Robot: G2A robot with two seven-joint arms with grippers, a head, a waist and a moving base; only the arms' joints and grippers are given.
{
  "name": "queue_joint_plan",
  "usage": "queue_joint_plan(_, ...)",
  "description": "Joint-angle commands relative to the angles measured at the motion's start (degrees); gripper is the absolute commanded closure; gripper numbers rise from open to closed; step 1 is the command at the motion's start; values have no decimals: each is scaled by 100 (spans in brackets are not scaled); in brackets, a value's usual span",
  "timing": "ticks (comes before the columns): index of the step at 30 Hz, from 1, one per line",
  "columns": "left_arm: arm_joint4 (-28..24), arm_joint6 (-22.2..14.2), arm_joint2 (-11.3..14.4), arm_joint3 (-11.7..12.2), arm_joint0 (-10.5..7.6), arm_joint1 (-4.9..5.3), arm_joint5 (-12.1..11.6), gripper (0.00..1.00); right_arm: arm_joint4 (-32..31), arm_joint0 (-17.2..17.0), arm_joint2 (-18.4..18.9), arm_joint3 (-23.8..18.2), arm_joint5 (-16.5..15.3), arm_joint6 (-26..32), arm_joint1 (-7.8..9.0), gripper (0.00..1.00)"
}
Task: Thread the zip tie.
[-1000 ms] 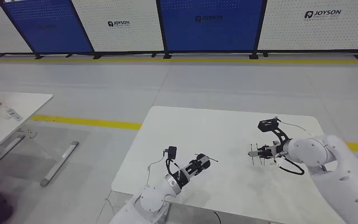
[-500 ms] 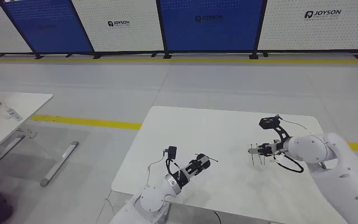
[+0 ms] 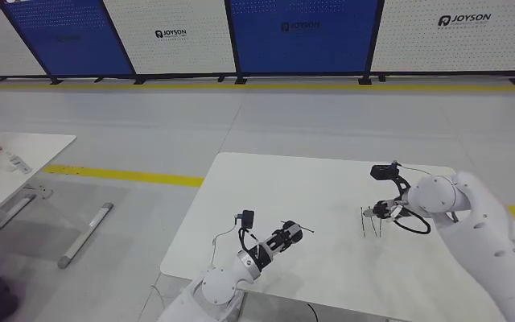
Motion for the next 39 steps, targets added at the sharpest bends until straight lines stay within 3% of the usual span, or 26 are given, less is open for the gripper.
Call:
queue_joint_plan(1,0,0,0,0,0,0,0,100,50,87,-118,254,-31,-56,-70,56)
queue_joint_plan(6,0,0,0,0,0,0,0,100,184,203,-296,709,-149,-235,-207,58)
queue_joint_plan(15,0,0,0,0,0,0,0,100,210,246,-381,1101,-115,-419,-317,66)
queue_joint_plan(25,0,0,0,0,0,0,0,100,184,372,-551,1473,-65,-379,-472,64)
queue_joint_plan(30,0,0,0,0,0,0,0,100,213,525,-671,1784,-76,-376,-599,66)
queue_joint_plan(35,0,0,0,0,0,0,0,100,265,656,-788,2106,-124,-378,-731,75)
queue_joint_plan(39,0,0,0,0,0,0,0,100,286,746,-871,2334,-136,-396,-834,74)
